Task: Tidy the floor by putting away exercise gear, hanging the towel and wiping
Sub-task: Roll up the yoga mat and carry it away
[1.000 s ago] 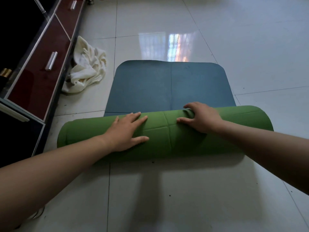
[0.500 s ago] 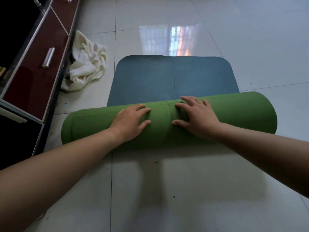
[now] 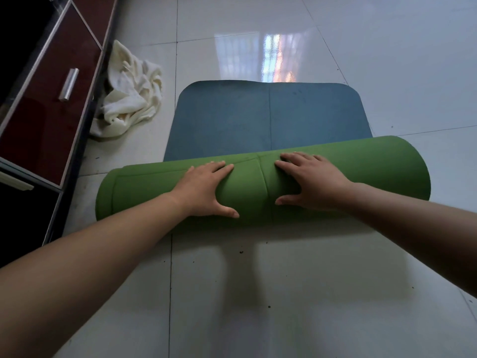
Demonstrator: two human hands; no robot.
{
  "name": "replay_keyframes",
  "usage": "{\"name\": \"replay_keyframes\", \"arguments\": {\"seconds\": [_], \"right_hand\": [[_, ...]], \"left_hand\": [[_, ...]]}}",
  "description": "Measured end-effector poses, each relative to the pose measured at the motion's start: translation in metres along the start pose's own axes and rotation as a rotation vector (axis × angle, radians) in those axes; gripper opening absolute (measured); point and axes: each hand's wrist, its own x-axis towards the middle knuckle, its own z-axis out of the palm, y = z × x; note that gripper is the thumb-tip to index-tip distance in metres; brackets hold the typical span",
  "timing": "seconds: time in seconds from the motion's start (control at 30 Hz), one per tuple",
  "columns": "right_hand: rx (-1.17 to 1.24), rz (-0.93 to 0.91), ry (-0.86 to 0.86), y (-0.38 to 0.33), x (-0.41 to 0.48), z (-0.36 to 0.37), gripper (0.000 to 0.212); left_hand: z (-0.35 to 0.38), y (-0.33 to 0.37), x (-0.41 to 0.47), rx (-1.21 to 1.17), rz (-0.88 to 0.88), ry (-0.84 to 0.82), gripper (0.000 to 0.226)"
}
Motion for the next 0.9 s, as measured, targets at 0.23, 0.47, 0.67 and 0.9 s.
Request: {"name": "replay_keyframes", "arguments": {"seconds": [0.23,0.47,0.67,0.9], "right_hand": [[-0.044,-0.008,-0.046,-0.001,-0.001,0.008,0.115],[-0.075,-0.028,-0.036,0.001,-0.007,0.007,0.120],[-0.090,-0.030,-0.035,-0.003,-0.008,0.004,0.112],[-0.045,-0.032,-0.001,-0.007,-0.016,-0.002,0.090]], "left_hand": [[0.001,0.004,0.000,0.000,0.003,-0.014,0.117],[0.004,-0.001,-0.009,0.090,0.037,-0.017,0.128],[-0.004,0.005,-0.011,0.071,0.055,0.012,0.116],[-0.008,0.011,-0.023,0.060,0.086,0.055,0.100]]}}
